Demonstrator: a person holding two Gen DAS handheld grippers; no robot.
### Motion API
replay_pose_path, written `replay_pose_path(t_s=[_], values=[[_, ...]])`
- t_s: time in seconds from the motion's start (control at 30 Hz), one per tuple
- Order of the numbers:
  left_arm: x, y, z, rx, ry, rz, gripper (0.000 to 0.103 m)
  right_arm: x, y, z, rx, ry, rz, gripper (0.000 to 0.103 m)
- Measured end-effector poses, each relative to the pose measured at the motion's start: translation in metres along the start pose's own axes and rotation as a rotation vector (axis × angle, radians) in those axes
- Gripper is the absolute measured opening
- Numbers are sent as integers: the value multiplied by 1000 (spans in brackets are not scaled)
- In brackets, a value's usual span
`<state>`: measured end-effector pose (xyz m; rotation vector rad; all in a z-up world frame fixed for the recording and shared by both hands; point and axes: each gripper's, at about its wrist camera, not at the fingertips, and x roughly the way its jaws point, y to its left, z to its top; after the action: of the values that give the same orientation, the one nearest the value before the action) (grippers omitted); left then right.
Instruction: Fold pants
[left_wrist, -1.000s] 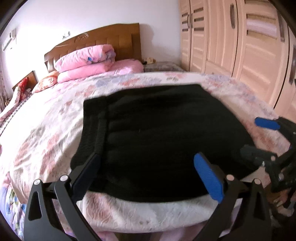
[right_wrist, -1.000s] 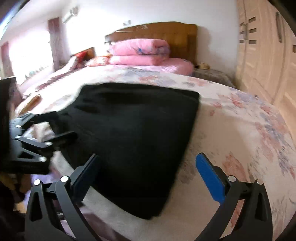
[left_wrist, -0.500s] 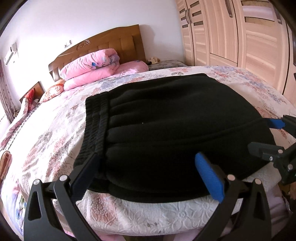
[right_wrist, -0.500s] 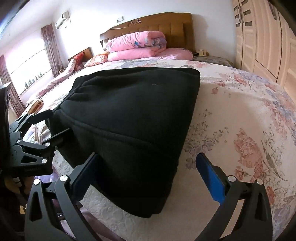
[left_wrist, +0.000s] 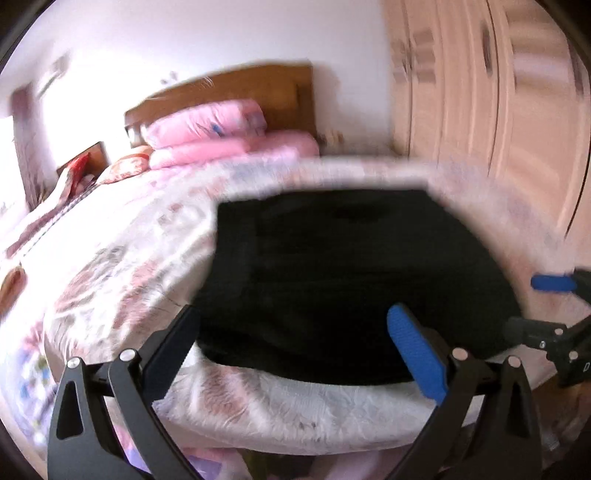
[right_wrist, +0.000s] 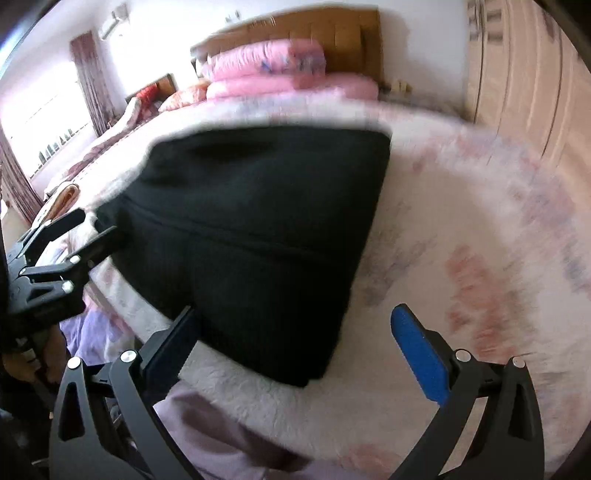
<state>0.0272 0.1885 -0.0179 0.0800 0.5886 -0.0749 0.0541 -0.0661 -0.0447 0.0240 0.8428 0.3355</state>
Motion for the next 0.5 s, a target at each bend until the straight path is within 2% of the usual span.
replay_pose_path(t_s=[0.07,0.13,0.17,0.2,0.23,0.37,0.5], values=[[-38,13,4,-52,-135,7,102,-52,5,2,-24,-184,21,99],[-69,20,5,-73,-234,50,102,-89,9,-3,-55,-331,20,99],[-75,20,5,-76,-246,78,102,-106,12,-8,-73,-403,2,99],[-79,19,5,-75,-249,106,102,-113,14,-11,-82,-428,-12,99],[-80,17,5,-68,-243,115,102,-115,16,-15,-86,-437,-26,99],[-65,-2,-10,-13,-160,121,102,-94,22,-37,-79,-368,-60,99],[-50,-17,-29,2,-94,109,102,-67,23,-70,-66,-304,-35,99]])
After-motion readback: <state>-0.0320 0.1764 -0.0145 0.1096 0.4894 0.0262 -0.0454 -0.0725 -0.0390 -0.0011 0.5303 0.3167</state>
